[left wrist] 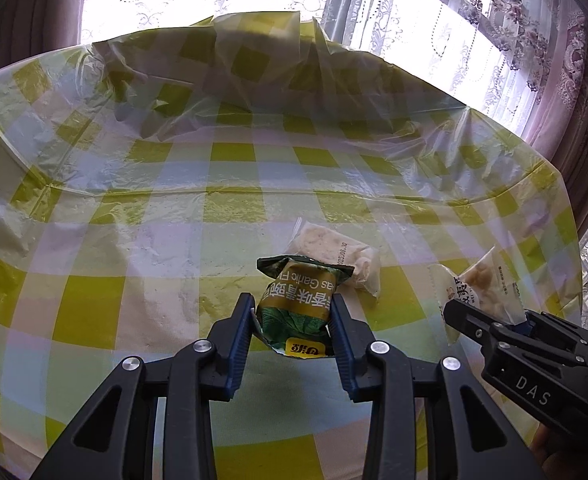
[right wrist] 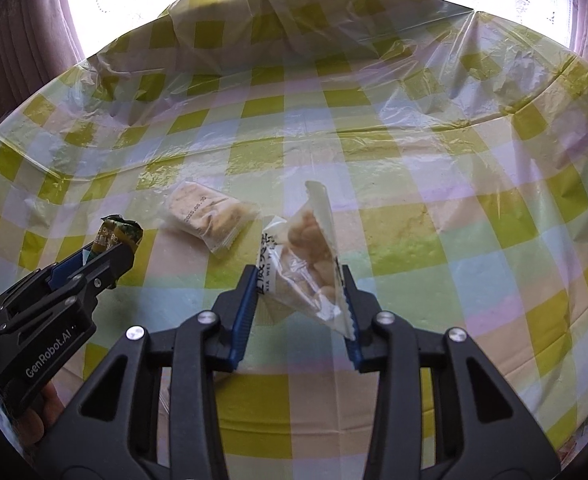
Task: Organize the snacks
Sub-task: 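Lift both packets and carry them over the white box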
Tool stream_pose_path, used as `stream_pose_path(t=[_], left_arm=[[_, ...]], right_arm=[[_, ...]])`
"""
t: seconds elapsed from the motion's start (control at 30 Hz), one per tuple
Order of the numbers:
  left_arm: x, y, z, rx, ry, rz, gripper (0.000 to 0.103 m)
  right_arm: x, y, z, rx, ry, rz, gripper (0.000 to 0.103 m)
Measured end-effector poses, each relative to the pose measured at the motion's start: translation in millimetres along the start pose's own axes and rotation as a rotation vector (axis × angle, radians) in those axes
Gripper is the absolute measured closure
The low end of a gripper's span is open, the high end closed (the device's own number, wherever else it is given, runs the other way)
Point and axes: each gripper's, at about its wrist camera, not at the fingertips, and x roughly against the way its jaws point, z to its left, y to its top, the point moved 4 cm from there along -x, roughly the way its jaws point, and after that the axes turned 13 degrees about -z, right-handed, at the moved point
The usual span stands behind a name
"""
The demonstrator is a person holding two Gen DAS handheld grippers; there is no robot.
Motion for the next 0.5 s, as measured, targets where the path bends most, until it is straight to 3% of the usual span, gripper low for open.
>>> stream_pose_path(t=[0.5], left_arm=[[26.1,-13.1,-83.4,-0.096,-0.134,0.018,0.065]], right_arm=[[48.4,-6.7,-57.1,-0.042,-0.088,-0.027,0.061]])
